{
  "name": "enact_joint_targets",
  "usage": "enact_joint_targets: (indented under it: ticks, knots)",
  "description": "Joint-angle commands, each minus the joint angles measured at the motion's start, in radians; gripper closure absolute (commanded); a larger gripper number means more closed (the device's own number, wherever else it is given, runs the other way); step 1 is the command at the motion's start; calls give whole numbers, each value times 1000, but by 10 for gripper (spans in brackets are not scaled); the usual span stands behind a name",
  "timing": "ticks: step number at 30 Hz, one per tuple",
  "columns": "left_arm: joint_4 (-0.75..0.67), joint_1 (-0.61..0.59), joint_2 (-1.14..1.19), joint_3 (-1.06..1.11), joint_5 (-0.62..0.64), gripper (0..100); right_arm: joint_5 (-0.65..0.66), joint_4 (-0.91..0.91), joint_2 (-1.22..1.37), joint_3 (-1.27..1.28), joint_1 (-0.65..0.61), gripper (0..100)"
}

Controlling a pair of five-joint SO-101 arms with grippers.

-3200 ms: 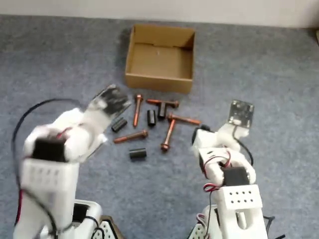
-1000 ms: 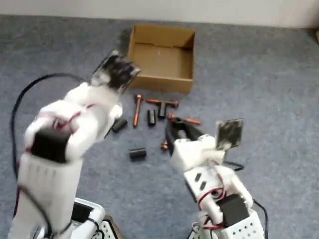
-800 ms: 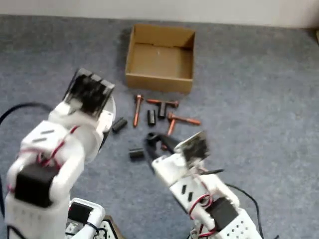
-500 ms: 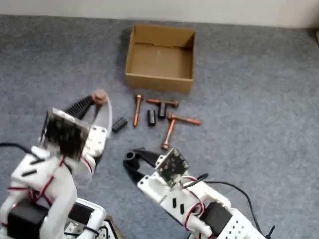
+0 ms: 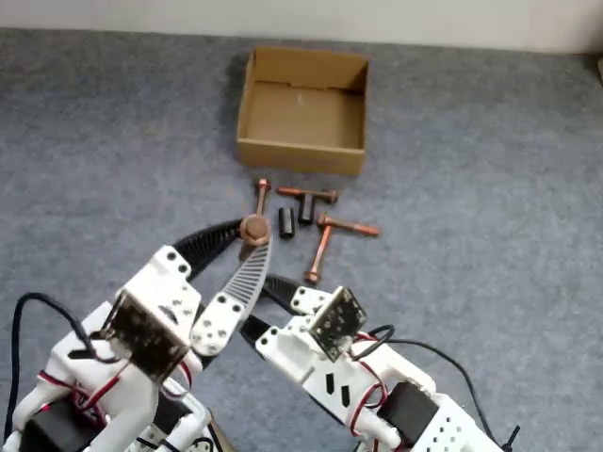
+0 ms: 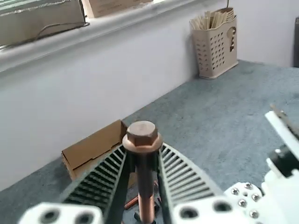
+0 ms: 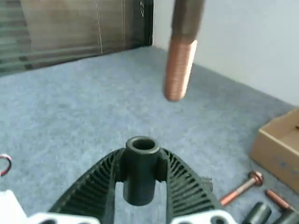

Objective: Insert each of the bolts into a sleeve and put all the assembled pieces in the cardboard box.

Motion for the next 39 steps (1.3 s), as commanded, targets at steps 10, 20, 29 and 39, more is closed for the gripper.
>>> enact_joint_targets:
  ticks: [10, 20, 29, 39]
  knots:
    - [-29, 54, -12, -5, 11, 995, -106, -85, -56, -18, 113, 994]
    - [-35, 54, -5, -5, 11, 995, -106, -81, -124, -18, 108, 994]
    - [-94, 48, -4, 45, 11, 995, -106, -79, -124, -18, 108, 994]
    - [-107, 45, -12, 64, 8, 995, -101, -79, -125, -18, 110, 994]
